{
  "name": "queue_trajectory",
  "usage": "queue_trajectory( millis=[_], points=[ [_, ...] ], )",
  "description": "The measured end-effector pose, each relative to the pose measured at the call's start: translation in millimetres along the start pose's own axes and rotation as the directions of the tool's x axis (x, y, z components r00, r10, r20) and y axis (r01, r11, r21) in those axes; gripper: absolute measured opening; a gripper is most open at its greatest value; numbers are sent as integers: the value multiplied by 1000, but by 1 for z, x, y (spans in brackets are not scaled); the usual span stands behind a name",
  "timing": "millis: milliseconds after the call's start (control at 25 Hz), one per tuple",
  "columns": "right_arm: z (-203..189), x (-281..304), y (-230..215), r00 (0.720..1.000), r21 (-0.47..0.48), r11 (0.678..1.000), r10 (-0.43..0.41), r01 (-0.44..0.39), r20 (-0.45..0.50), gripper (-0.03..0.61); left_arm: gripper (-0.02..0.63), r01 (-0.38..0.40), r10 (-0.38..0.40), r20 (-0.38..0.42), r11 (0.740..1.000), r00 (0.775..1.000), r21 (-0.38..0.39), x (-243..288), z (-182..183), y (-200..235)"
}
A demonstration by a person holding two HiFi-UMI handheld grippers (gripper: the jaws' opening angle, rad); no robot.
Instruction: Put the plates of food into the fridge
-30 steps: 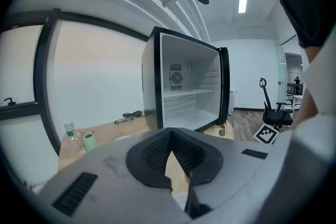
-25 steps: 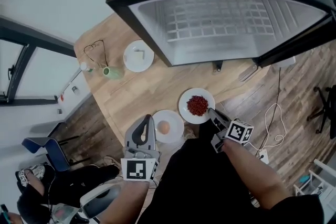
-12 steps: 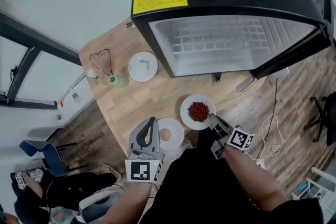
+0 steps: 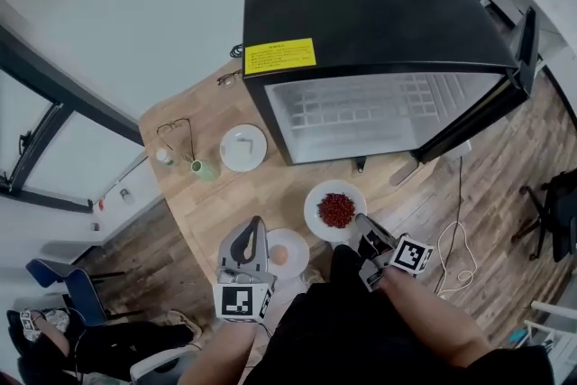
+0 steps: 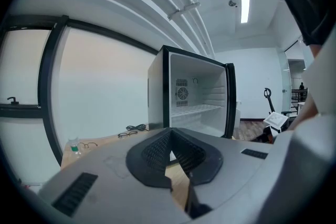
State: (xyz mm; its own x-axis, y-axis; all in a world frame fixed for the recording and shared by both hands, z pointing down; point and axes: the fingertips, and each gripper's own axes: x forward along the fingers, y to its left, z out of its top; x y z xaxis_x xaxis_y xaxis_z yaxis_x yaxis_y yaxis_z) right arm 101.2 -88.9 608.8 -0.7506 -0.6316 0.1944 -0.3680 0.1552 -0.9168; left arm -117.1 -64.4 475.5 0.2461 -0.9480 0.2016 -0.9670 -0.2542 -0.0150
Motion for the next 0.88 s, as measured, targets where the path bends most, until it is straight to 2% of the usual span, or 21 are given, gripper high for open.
queue_trajectory(
  millis=[400, 640, 880],
  points=[
    [39, 14, 42, 997, -73, 995, 70, -69, 15, 32, 3, -13, 13, 32, 1000, 999, 5, 7, 28, 9],
    [63, 21, 65, 994, -62, 993, 102, -101, 23, 32, 3, -37, 37, 73, 999, 997, 0, 13, 49, 10],
    [99, 39, 91, 987, -122, 981, 157, -152, 34, 32, 3, -43, 39, 122, 998, 992, 37, 22, 73, 13]
  ],
)
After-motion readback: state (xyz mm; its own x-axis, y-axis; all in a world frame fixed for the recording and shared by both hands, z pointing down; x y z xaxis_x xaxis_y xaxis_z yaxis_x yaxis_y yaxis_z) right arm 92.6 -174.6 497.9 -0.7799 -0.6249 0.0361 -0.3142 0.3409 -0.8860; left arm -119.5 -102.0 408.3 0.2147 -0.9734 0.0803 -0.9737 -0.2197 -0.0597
